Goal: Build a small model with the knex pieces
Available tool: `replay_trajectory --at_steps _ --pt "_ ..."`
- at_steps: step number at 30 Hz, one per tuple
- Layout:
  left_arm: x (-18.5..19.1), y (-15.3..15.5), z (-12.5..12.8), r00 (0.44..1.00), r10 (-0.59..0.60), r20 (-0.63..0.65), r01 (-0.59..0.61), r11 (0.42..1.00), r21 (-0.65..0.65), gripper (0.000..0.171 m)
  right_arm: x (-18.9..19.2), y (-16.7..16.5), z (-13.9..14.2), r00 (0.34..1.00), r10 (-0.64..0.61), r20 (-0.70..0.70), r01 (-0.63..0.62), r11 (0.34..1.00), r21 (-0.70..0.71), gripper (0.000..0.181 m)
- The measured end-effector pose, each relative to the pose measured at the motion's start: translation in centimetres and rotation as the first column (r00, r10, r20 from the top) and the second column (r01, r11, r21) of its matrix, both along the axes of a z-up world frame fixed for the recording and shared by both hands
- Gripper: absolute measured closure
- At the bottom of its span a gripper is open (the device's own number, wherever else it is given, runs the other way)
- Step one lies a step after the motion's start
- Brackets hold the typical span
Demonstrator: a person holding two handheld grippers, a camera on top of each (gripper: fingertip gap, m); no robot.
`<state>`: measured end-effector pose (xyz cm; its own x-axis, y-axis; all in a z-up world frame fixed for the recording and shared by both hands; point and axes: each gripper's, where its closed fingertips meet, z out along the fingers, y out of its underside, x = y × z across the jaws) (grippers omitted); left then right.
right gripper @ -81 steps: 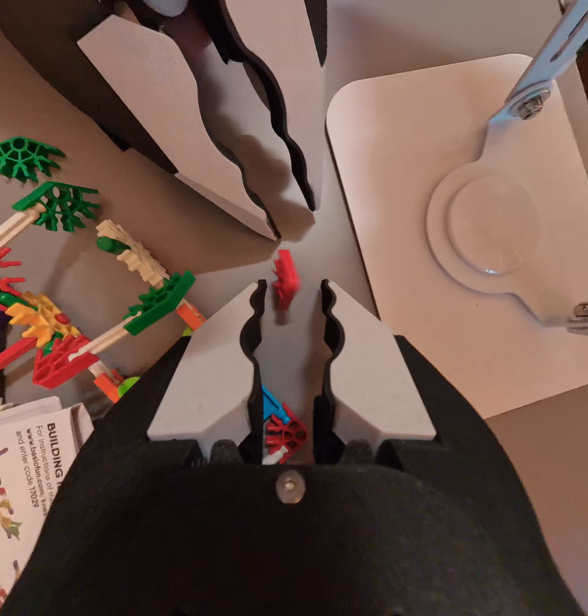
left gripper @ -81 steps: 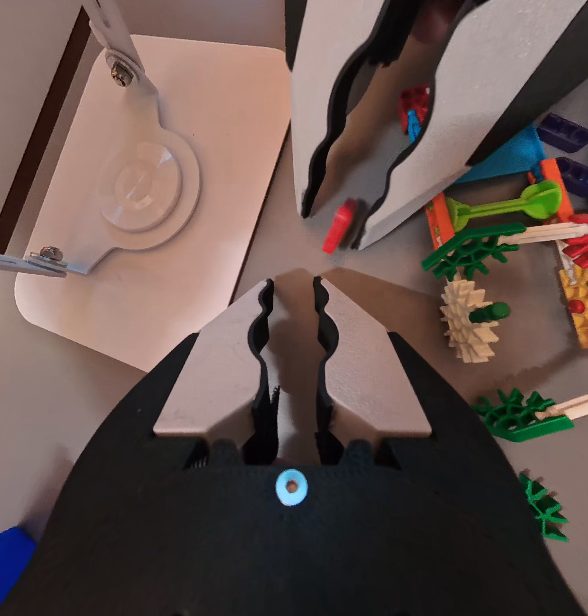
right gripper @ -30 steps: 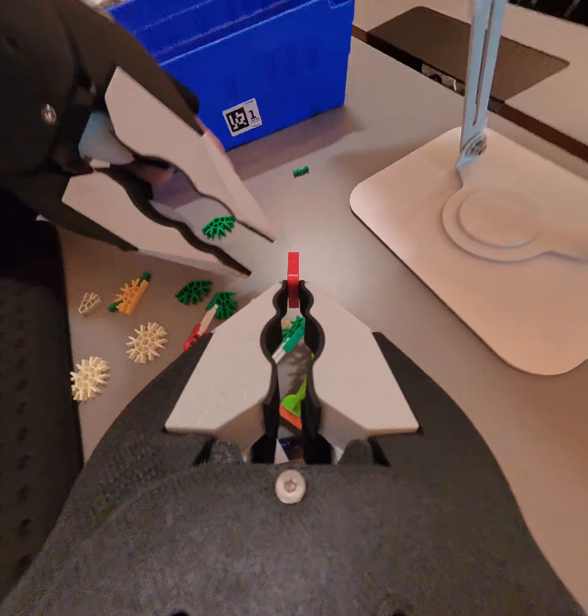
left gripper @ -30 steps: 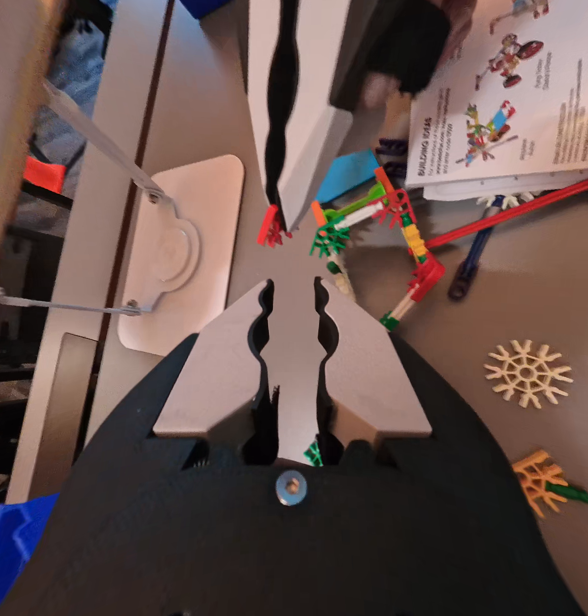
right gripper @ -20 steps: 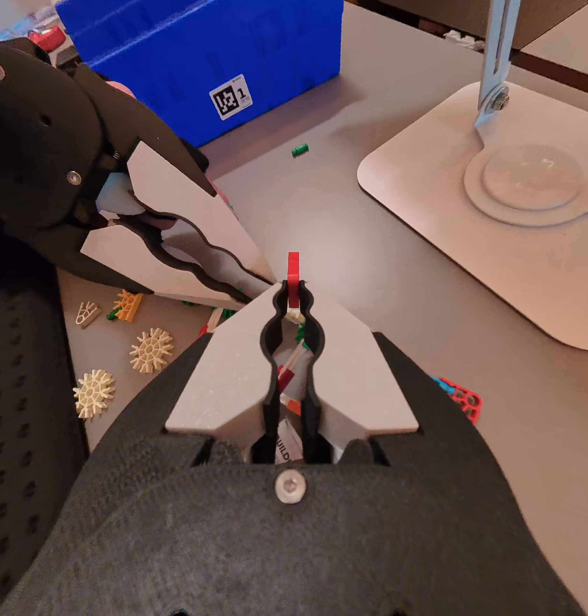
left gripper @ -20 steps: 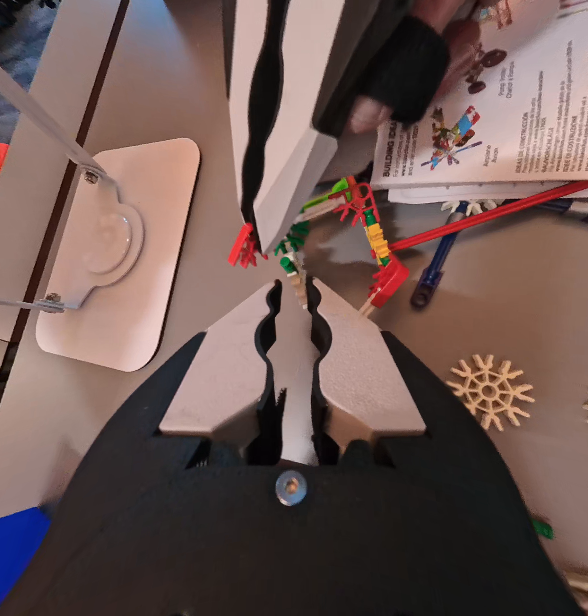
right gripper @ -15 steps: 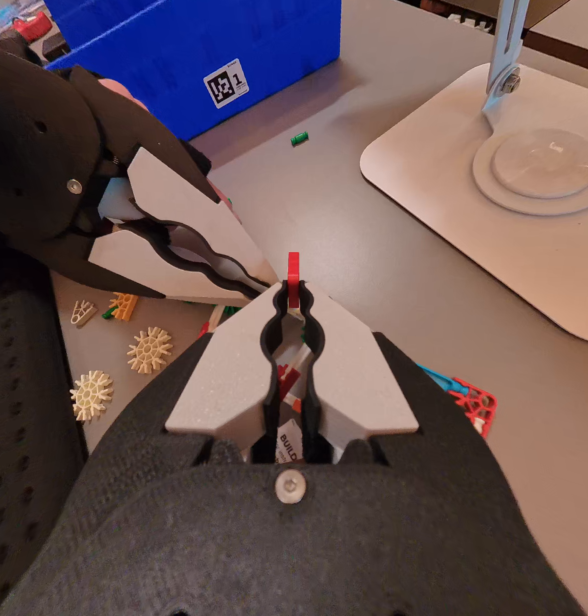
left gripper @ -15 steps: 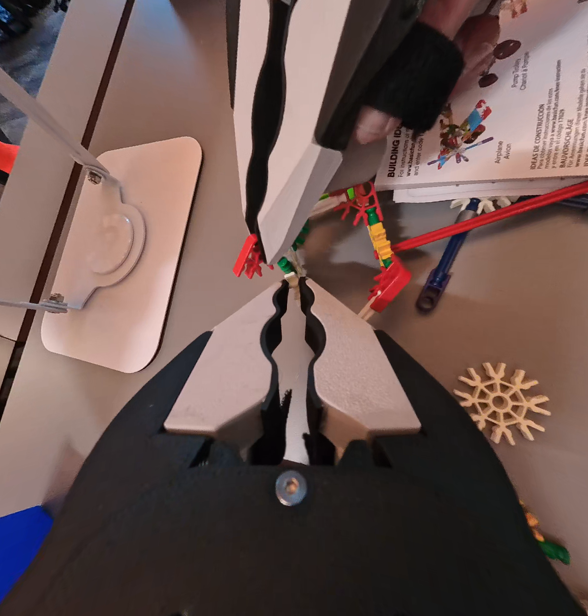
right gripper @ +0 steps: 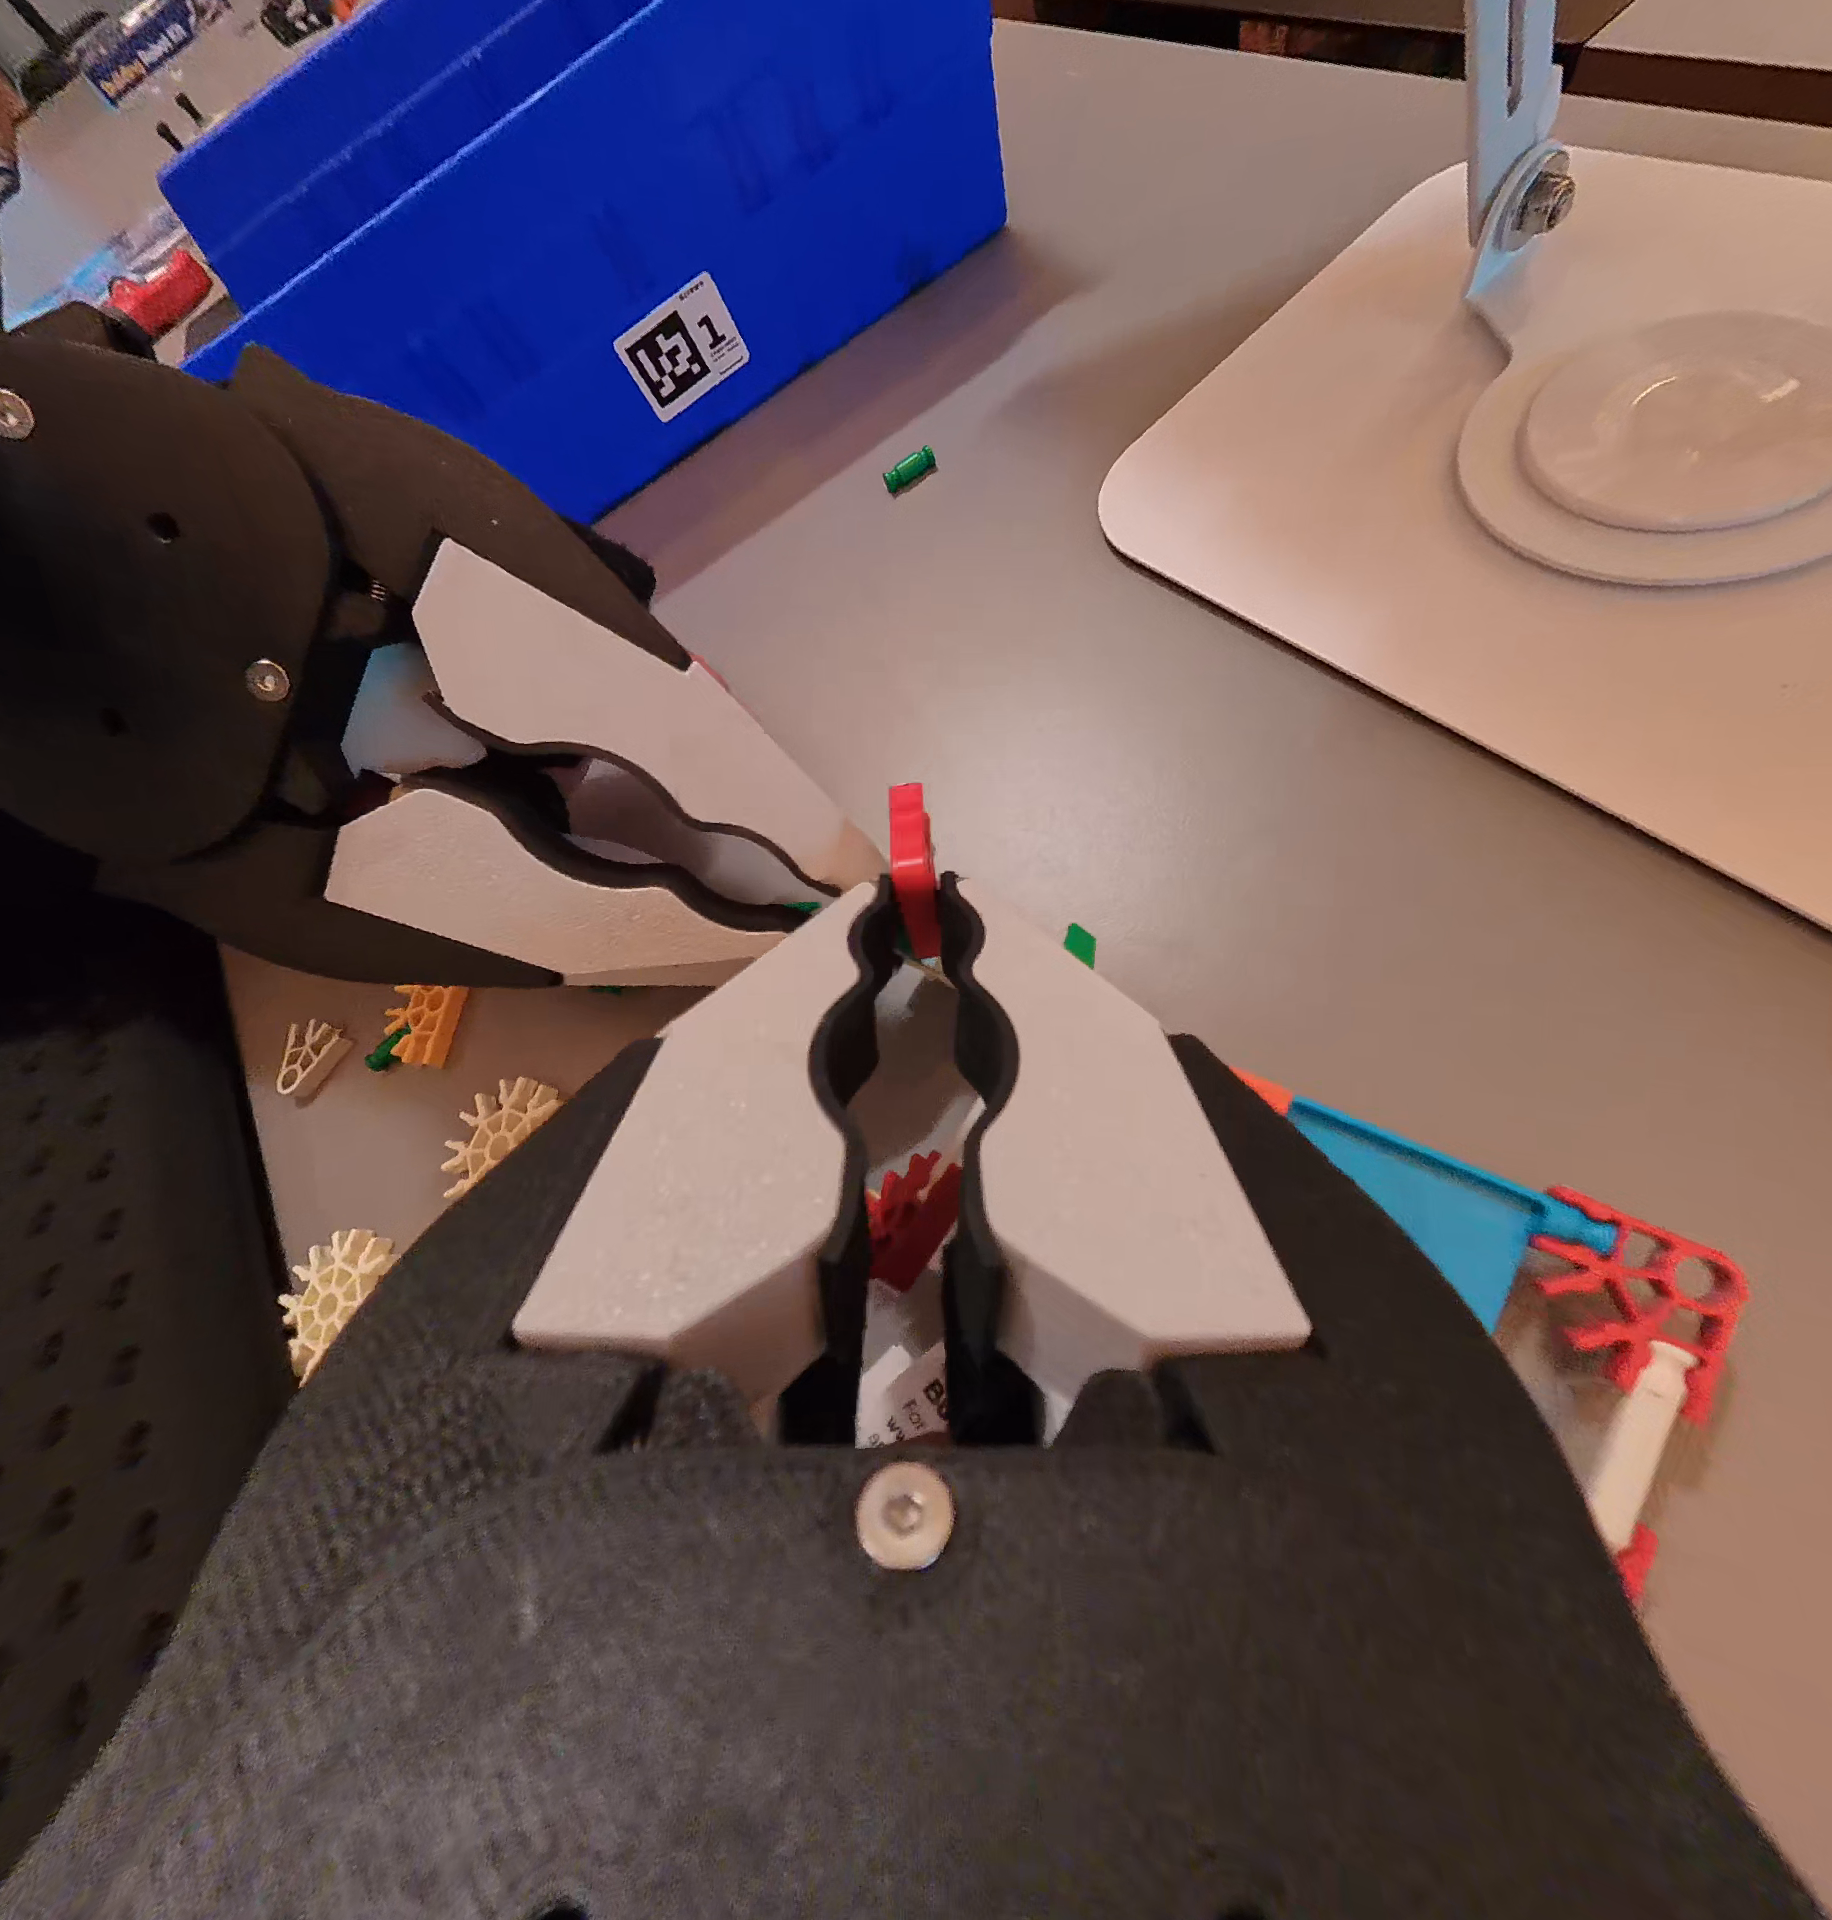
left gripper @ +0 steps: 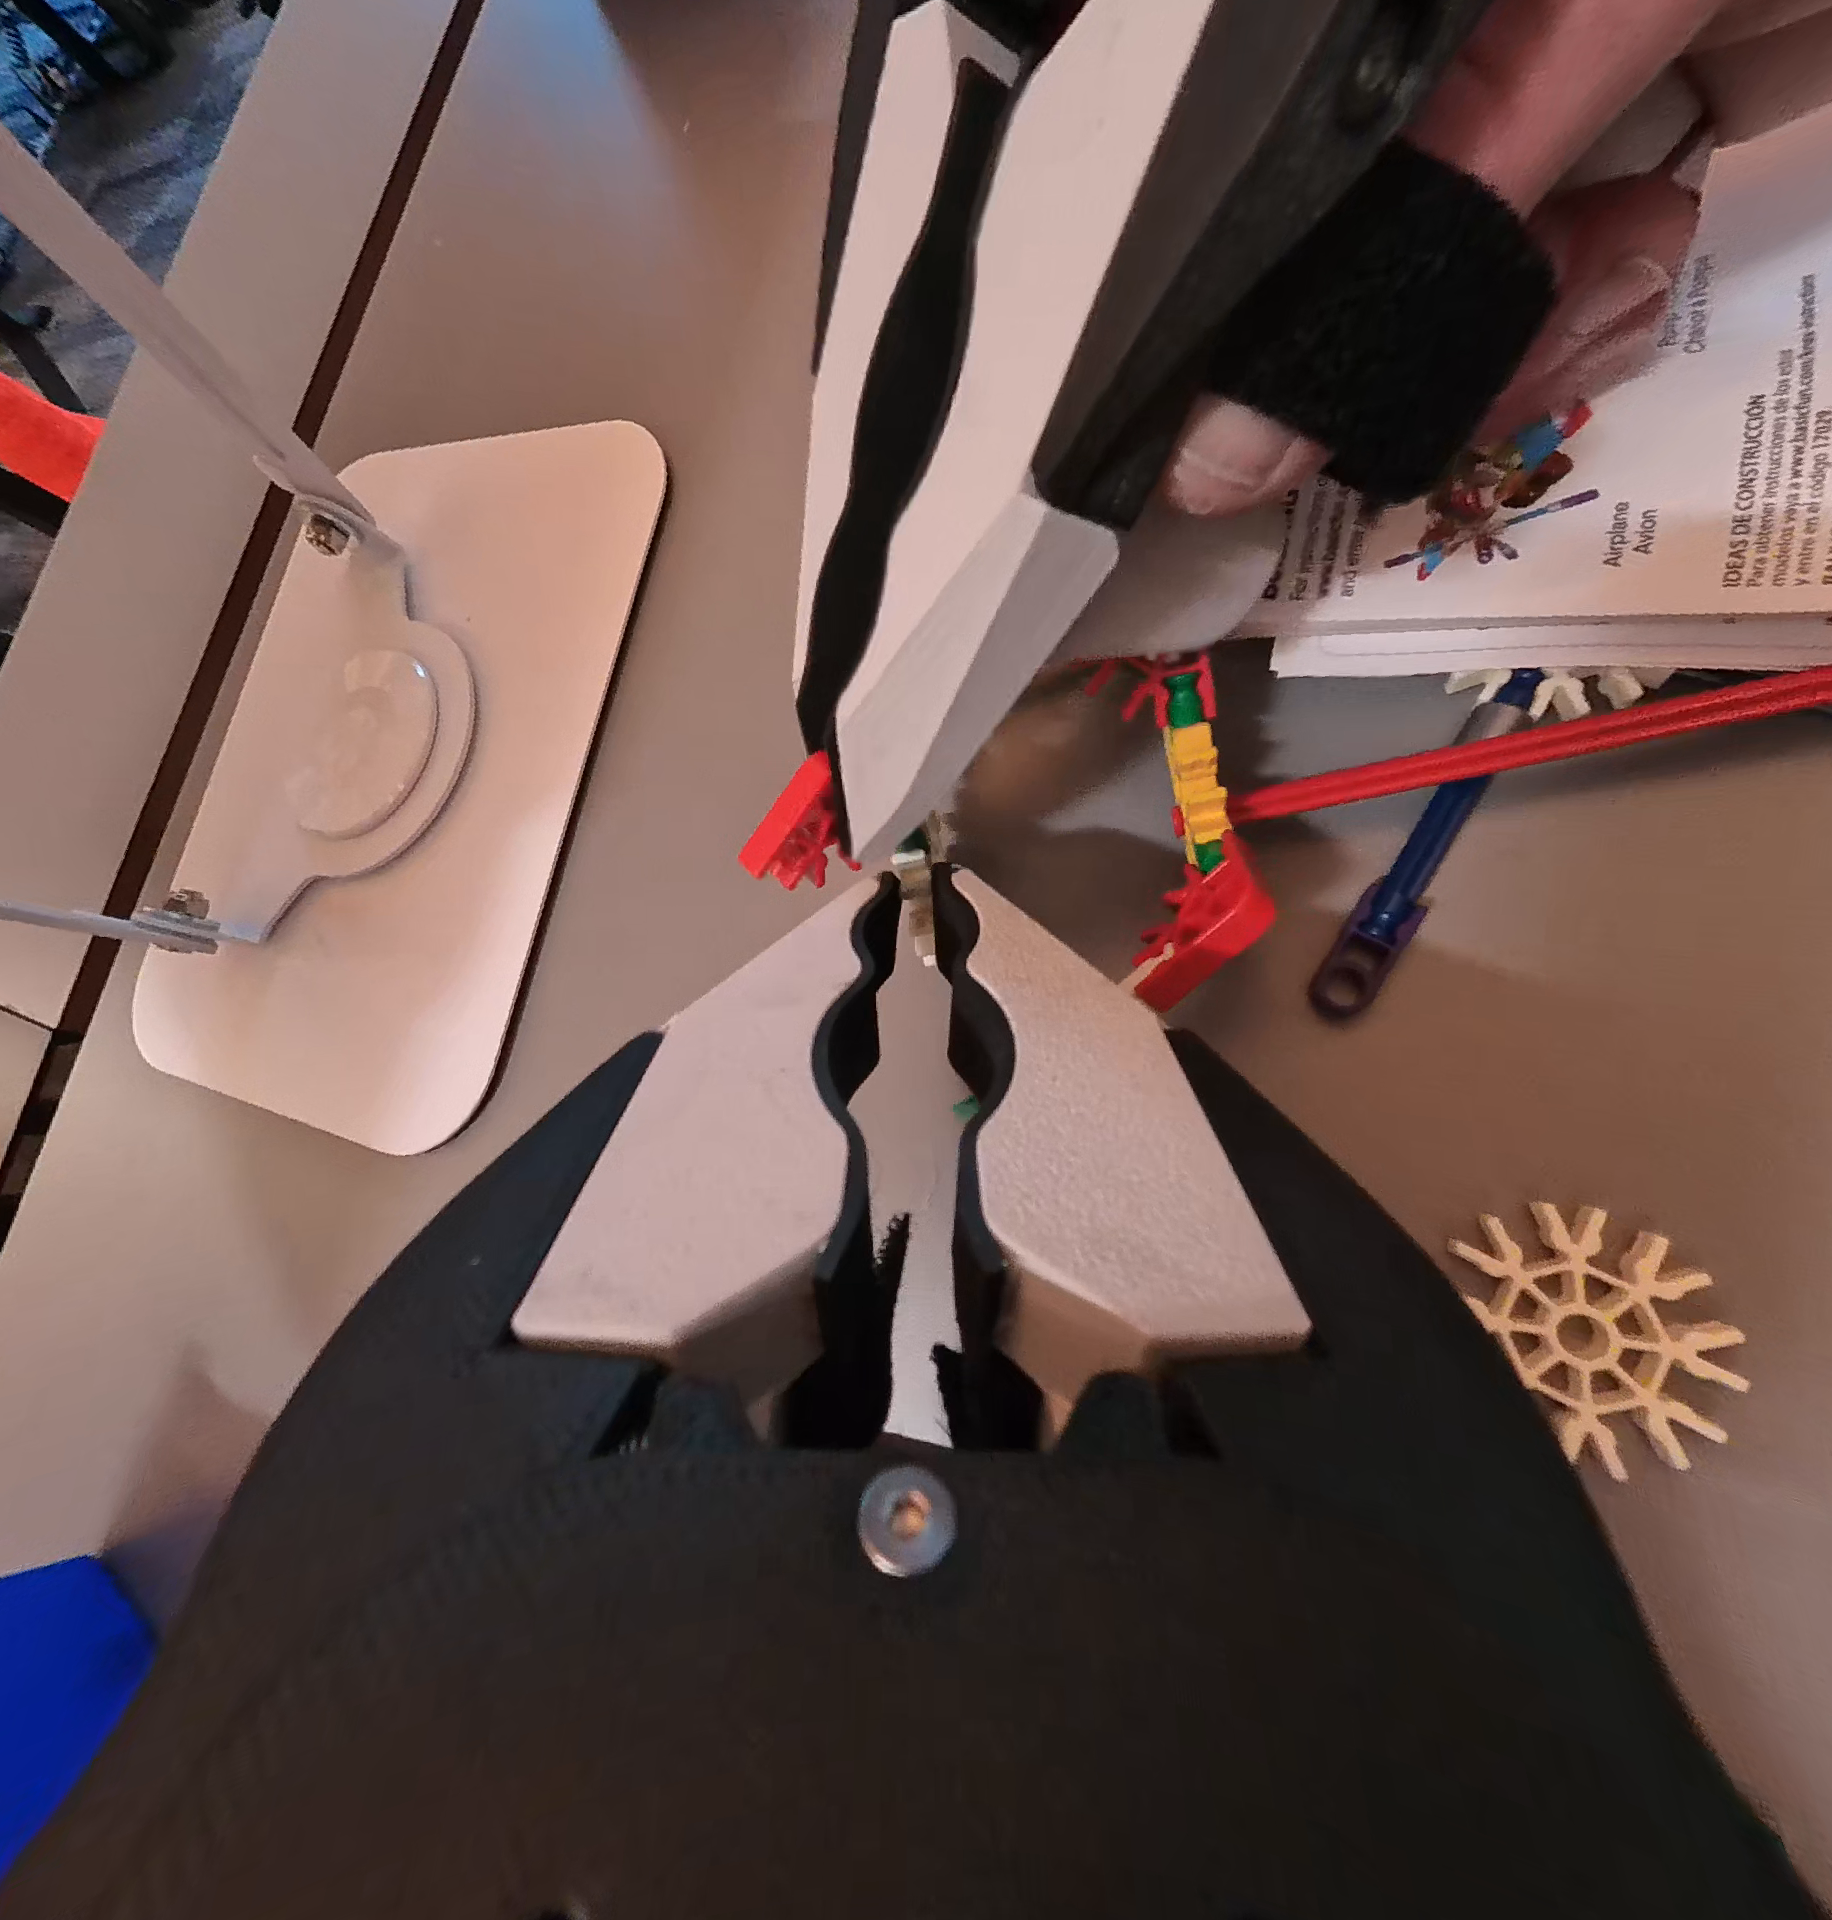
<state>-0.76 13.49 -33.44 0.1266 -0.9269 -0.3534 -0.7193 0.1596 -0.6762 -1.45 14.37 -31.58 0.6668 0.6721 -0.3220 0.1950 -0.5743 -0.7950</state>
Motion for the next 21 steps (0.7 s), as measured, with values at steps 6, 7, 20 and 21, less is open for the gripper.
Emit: replay_trajectory --at_steps 6,7,20,21 --pt "-0.04 0.1 0.0 1.0 0.008 -0.002 -0.008 1.0 -0.005 0.168 -0.13 -0.32 0.06 1.0 0.029 -0.012 -0.029 0.999 0.018 0.171" --pt "-0.01 0.11 0.01 1.0 0.008 -0.004 -0.008 1.0 -0.001 0.168 -0.07 -0.32 0.01 0.999 0.034 -0.002 -0.034 0.999 0.025 0.171" --pt "0.05 0.14 0.06 1.0 0.013 0.004 -0.013 1.0 -0.007 0.168 0.19 -0.23 -0.68 0.986 0.044 0.163 -0.067 0.988 0.137 0.174" --pt "0.07 0.17 0.07 1.0 0.013 0.003 -0.013 1.0 -0.003 0.168 0.2 -0.21 -0.69 0.985 0.042 0.167 -0.067 0.987 0.145 0.174"
